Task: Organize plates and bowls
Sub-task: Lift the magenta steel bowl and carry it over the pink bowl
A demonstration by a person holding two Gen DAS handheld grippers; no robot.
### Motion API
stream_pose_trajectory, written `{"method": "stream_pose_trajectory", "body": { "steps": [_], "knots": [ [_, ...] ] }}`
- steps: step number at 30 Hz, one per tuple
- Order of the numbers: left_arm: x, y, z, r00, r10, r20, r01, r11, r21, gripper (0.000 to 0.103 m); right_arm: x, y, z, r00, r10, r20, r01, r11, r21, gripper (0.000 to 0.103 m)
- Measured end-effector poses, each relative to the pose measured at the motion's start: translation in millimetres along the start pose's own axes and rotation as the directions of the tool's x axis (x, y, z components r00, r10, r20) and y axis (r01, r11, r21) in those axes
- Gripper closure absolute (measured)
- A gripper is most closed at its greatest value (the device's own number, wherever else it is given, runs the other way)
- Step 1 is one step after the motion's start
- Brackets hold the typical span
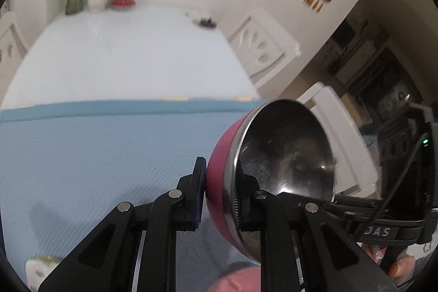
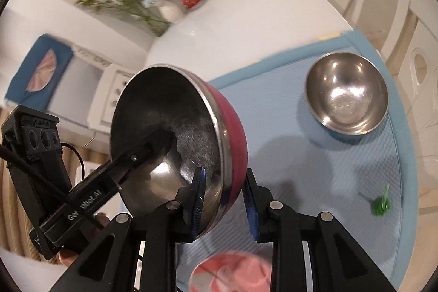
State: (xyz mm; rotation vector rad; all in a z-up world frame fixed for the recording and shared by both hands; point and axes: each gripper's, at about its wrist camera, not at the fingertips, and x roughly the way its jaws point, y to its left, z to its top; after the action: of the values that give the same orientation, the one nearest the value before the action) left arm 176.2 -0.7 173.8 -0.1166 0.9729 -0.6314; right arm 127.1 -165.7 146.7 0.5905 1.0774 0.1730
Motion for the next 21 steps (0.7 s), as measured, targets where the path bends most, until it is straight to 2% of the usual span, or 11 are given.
{"method": "stream_pose_trajectory", "body": {
  "steps": [4, 11, 16, 21],
  "knots": [
    [-46.6, -14.6, -13.1, 0.997, 0.005, 0.08, -0.005, 1.0, -0.004, 0.089, -29.1, 26.4, -24.9, 0.999, 0.03, 0.034, -0.028, 0.998, -0.049, 0.077],
    [-97.8, -38.8, -42.5, 0.986, 0.017, 0.168, -0.017, 1.0, 0.002, 0.089, -68.6, 57.0, -59.5, 0.995, 0.052, 0.088, -0.042, 0.993, -0.115, 0.077],
    [-115.7, -49.5, -67.2, 0.982, 0.011, 0.191, -0.011, 1.0, -0.001, 0.089, -84.4, 65.6, -79.2, 0.993, 0.026, 0.111, -0.006, 0.985, -0.171, 0.077],
    [-117.3, -53.2, -95.6, 0.986, 0.03, 0.162, -0.029, 1.0, -0.006, 0.089, -81.0, 53.0, -104.5, 0.999, 0.008, 0.054, 0.003, 0.982, -0.191, 0.077]
  ]
}}
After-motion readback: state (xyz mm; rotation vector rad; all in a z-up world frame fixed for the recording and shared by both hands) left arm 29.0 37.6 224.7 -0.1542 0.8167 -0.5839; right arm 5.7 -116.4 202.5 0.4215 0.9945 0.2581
